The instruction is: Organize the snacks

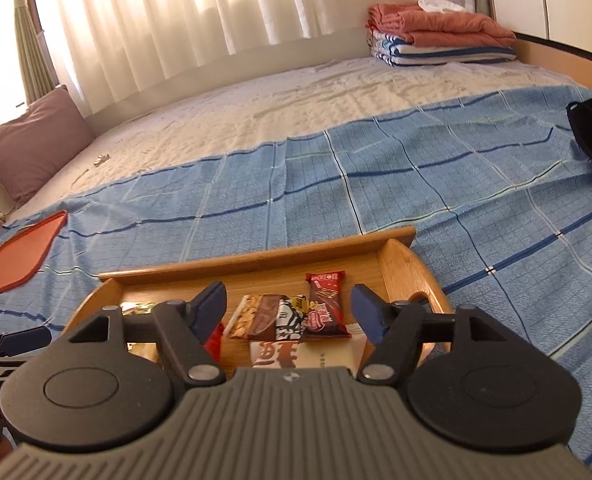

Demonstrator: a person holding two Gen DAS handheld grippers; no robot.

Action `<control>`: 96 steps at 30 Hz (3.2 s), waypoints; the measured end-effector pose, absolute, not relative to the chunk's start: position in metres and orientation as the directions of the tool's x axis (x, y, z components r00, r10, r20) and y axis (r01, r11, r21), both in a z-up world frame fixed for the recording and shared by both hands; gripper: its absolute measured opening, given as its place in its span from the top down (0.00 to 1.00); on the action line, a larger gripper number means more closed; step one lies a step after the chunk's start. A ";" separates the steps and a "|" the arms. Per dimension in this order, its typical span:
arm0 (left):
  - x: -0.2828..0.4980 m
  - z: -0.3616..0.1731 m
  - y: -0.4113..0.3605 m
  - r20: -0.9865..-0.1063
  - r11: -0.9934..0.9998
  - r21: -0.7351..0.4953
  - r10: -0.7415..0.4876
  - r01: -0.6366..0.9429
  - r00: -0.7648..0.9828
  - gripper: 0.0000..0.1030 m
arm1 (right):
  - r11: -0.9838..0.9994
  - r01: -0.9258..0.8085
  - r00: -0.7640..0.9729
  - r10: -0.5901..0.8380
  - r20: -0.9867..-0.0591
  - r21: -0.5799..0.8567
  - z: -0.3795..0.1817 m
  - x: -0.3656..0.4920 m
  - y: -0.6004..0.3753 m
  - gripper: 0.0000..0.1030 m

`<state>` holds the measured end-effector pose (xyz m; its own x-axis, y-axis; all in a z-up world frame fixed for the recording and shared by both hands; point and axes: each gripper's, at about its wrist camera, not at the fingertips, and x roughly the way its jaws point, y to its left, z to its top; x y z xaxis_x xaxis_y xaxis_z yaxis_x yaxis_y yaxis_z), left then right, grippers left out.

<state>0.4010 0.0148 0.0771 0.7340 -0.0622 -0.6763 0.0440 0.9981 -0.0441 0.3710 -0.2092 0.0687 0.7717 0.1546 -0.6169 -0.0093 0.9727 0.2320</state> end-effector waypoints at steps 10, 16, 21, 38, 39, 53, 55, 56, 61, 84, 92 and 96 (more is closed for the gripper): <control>0.314 0.143 0.017 -0.645 0.998 -0.015 -0.054 0.058 0.762 0.04 | 0.978 -0.073 0.793 0.177 -0.583 0.196 0.128 0.293 -0.203 0.18; 0.250 0.183 0.022 -0.624 0.998 -0.033 -0.067 0.059 0.779 0.03 | 0.982 -0.106 0.809 0.177 -0.560 0.156 0.171 0.233 -0.199 0.16; 0.193 0.213 0.024 -0.611 0.996 -0.024 -0.079 0.082 0.788 0.02 | 0.976 -0.163 0.823 0.214 -0.527 0.144 0.197 0.176 -0.200 0.16; 0.038 0.215 0.021 -0.530 0.995 -0.026 -0.097 0.098 0.843 0.01 | 0.970 -0.237 0.875 0.240 -0.420 0.061 0.198 0.044 -0.202 0.11; 0.033 0.212 0.021 -0.532 0.995 -0.029 -0.100 0.100 0.841 0.01 | 0.971 -0.233 0.879 0.235 -0.414 0.057 0.196 0.040 -0.202 0.11; 0.008 0.128 0.018 -0.562 0.998 -0.011 -0.060 0.066 0.825 0.00 | 0.978 -0.205 0.899 0.196 -0.392 0.019 0.122 0.001 -0.192 0.04; 0.009 0.115 0.017 -0.561 0.998 0.018 -0.039 0.059 0.827 0.00 | 0.979 -0.203 0.896 0.190 -0.402 0.011 0.109 -0.001 -0.190 0.03; 0.010 0.109 0.016 -0.562 0.998 0.031 -0.031 0.059 0.827 0.00 | 0.980 -0.199 0.894 0.184 -0.409 0.005 0.102 -0.002 -0.189 0.03; 0.015 0.078 0.010 -0.567 0.995 0.075 -0.008 0.060 0.824 0.00 | 0.983 -0.185 0.876 0.164 -0.453 -0.002 0.071 0.001 -0.188 0.03; 0.044 -0.002 0.012 -0.627 0.999 0.047 0.015 0.019 0.779 0.00 | 0.990 -0.132 0.820 0.079 -0.566 -0.053 -0.005 0.020 -0.186 0.00; 0.046 -0.009 0.010 -0.609 0.998 0.053 0.001 0.039 0.793 0.00 | 0.991 -0.122 0.814 0.072 -0.577 -0.048 -0.009 0.024 -0.185 0.00; 0.045 -0.011 0.010 -0.602 0.998 0.053 0.003 0.037 0.799 0.00 | 0.992 -0.118 0.811 0.069 -0.581 -0.047 -0.010 0.024 -0.184 0.00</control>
<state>0.0446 0.0098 -0.0106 0.7986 0.0026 -0.6018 0.0366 0.9979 0.0530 0.0243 -0.1844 -0.0096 0.8108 0.0690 -0.5812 -0.1181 0.9919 -0.0469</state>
